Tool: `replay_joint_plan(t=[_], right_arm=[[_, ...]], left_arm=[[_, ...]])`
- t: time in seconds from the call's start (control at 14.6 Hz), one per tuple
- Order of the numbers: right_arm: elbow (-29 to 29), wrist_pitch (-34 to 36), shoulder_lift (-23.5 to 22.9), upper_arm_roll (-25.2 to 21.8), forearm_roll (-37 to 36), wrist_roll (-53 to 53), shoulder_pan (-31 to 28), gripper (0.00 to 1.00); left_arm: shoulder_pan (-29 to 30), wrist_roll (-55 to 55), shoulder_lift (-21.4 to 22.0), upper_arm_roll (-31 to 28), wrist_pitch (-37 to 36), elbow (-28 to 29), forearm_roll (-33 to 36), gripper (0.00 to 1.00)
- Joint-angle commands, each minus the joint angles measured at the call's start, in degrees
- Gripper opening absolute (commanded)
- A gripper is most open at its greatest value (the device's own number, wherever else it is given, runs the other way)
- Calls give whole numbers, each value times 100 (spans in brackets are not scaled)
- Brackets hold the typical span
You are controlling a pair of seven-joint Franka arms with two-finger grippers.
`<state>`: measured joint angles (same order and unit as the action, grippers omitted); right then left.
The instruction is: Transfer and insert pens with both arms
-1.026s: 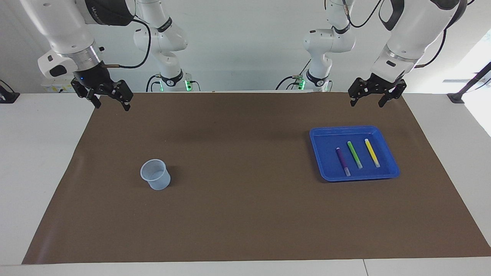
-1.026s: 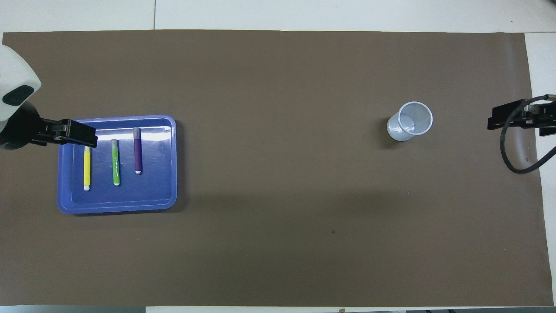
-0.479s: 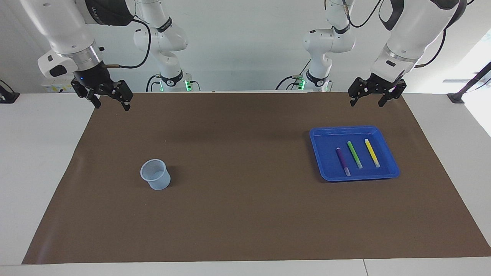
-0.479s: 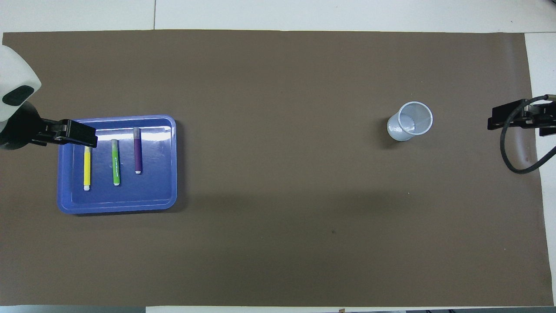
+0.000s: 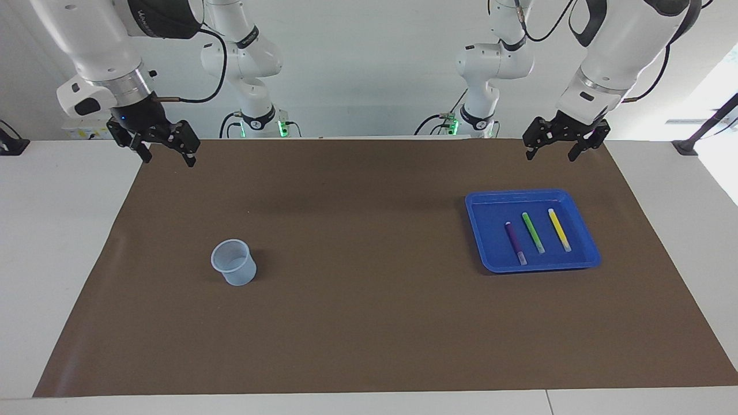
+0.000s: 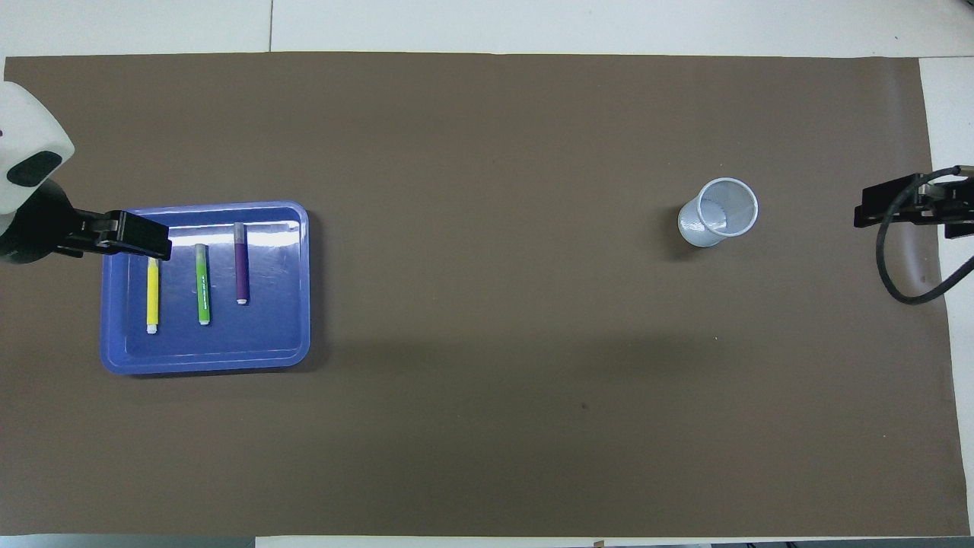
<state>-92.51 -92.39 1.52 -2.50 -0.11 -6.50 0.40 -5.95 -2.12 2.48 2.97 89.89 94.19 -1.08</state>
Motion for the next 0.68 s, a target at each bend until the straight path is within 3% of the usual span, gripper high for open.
replay_joint_plan(t=[0.0, 0.14, 0.34, 0.62], right_arm=[[-4, 63, 7, 30, -7, -88, -48, 100], [5, 63, 7, 30, -7, -88, -48, 100], [-4, 63, 7, 30, -7, -88, -40, 100], [5, 63, 7, 30, 2, -88, -40, 100]], left_arm=[[110, 45, 165, -69, 2, 293, -111, 100], [426, 465, 78, -77, 116, 468, -111, 100], [1059, 1230, -10, -86, 896, 1135, -111, 100], [1587, 1767, -773, -104, 1898, 1427, -68, 100]])
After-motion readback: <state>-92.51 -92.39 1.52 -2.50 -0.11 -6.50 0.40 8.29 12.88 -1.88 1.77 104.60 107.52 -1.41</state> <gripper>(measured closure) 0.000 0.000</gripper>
